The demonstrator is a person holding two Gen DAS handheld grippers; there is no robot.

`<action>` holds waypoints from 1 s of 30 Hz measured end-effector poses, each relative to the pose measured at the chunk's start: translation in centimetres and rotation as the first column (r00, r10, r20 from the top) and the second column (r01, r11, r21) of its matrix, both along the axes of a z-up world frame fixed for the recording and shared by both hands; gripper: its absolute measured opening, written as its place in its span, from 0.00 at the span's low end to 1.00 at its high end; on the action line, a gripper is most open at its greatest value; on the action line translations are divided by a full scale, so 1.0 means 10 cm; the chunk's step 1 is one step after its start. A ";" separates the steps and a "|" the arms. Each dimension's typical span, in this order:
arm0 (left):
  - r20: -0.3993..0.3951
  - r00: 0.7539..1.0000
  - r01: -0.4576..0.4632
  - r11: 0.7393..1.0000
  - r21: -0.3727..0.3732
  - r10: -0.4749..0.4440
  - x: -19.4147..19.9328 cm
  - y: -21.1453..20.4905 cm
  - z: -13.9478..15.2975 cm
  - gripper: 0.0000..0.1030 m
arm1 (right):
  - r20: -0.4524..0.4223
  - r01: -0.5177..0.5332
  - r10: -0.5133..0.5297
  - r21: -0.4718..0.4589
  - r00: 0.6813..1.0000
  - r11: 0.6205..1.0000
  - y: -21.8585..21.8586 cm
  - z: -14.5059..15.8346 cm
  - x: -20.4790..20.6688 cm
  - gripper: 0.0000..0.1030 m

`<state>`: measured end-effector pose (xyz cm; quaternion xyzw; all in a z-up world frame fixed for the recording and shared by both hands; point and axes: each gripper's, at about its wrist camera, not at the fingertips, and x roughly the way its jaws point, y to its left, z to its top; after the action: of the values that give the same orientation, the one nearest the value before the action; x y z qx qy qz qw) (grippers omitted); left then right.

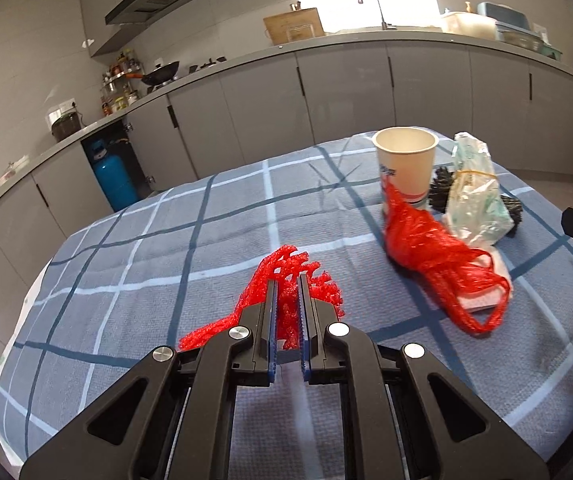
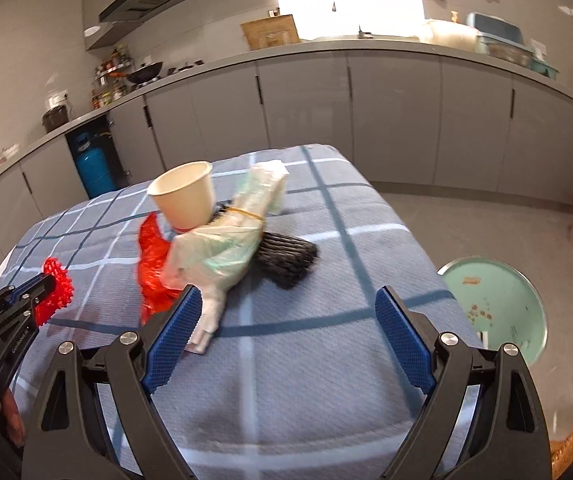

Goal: Collect trash
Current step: 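Lift the red mesh net off the table with the left gripper, then close the right gripper on the clear plastic bag with yellow band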

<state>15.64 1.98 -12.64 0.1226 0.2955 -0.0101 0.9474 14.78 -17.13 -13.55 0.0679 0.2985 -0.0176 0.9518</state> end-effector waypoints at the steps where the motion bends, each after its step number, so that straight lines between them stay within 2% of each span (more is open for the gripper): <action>1: 0.001 1.000 -0.009 1.000 0.002 0.009 0.02 0.03 -0.01 0.10 | 0.002 -0.020 0.020 -0.010 1.000 1.000 0.08 0.02 0.04 0.84; 5: -0.010 0.999 -0.046 0.999 -0.015 0.046 0.09 0.18 -0.03 0.10 | 0.003 -0.082 0.082 -0.053 0.997 0.995 0.37 0.04 0.23 0.84; 14: -0.006 0.997 -0.074 0.996 -0.048 0.074 0.18 0.36 -0.03 0.10 | -0.021 -0.001 -0.001 -0.070 1.000 0.998 0.42 0.07 0.69 0.82; 17: 0.009 0.997 -0.078 0.996 -0.036 0.078 0.25 0.35 -0.03 0.10 | -0.053 0.011 -0.015 -0.070 0.999 0.997 0.45 0.06 0.79 0.72; 20: 0.003 0.997 -0.078 0.996 -0.039 0.078 0.32 0.36 -0.03 0.10 | -0.100 0.002 -0.008 -0.065 0.995 0.998 0.48 -0.04 0.83 0.52; 22: 0.001 0.997 -0.075 0.996 -0.039 0.075 0.32 0.36 -0.04 0.10 | -0.118 -0.019 0.014 -0.042 0.993 0.999 0.48 -0.09 0.82 0.30; 24: -0.003 0.998 -0.069 0.997 -0.041 0.069 0.31 0.36 -0.05 0.10 | -0.121 -0.032 0.027 -0.044 0.992 0.998 0.49 -0.10 0.78 0.20; 27: -0.004 0.998 -0.063 0.997 -0.043 0.063 0.29 0.34 -0.04 0.10 | -0.113 -0.055 0.049 -0.046 0.992 0.997 0.50 -0.07 0.71 0.12; 30: 0.006 0.998 -0.058 0.997 -0.044 0.059 0.26 0.33 0.01 0.10 | -0.090 -0.057 0.053 -0.045 0.994 0.997 0.47 -0.03 0.60 0.11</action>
<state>18.22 5.28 -12.54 0.0930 0.2953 0.0116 0.9508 20.79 -12.40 -13.84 0.0362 0.3419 -0.0013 0.9390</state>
